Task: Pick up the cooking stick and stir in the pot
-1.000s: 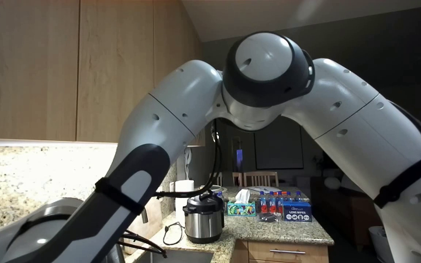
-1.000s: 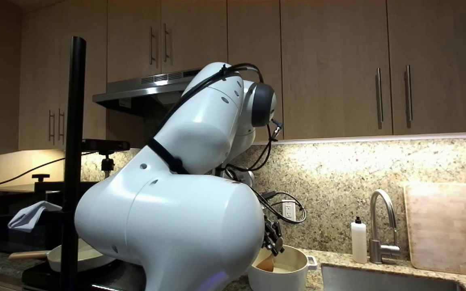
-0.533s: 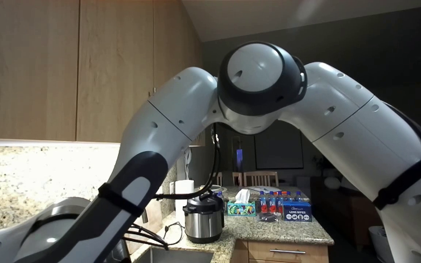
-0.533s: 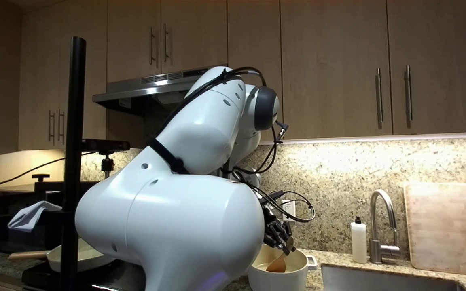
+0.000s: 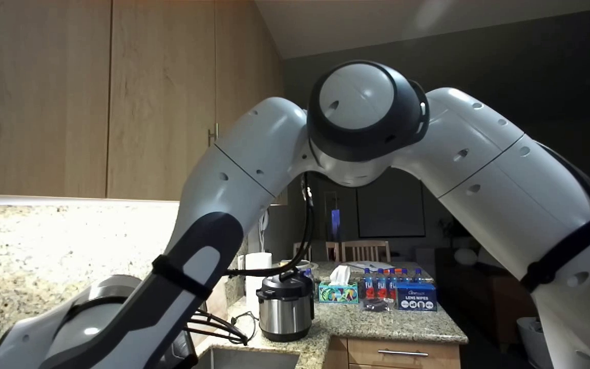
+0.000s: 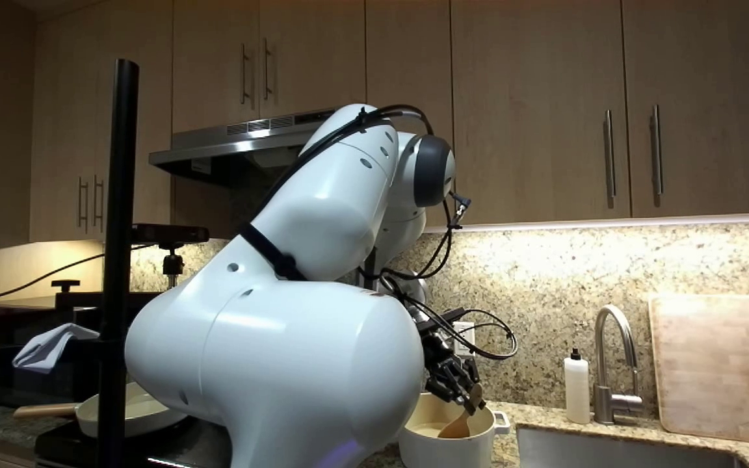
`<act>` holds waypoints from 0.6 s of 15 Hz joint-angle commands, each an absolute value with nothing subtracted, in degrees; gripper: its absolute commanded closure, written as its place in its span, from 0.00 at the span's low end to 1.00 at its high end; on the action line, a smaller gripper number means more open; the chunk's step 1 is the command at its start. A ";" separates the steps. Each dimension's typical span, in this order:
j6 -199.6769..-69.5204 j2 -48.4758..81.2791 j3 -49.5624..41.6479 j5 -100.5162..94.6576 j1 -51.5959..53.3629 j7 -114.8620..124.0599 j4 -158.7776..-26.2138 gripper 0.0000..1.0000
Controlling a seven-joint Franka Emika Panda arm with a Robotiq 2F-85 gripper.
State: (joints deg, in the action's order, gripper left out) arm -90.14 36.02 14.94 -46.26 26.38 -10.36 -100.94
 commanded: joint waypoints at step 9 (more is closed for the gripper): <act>-88.60 39.12 18.13 -42.78 27.59 -10.98 -95.36 0.91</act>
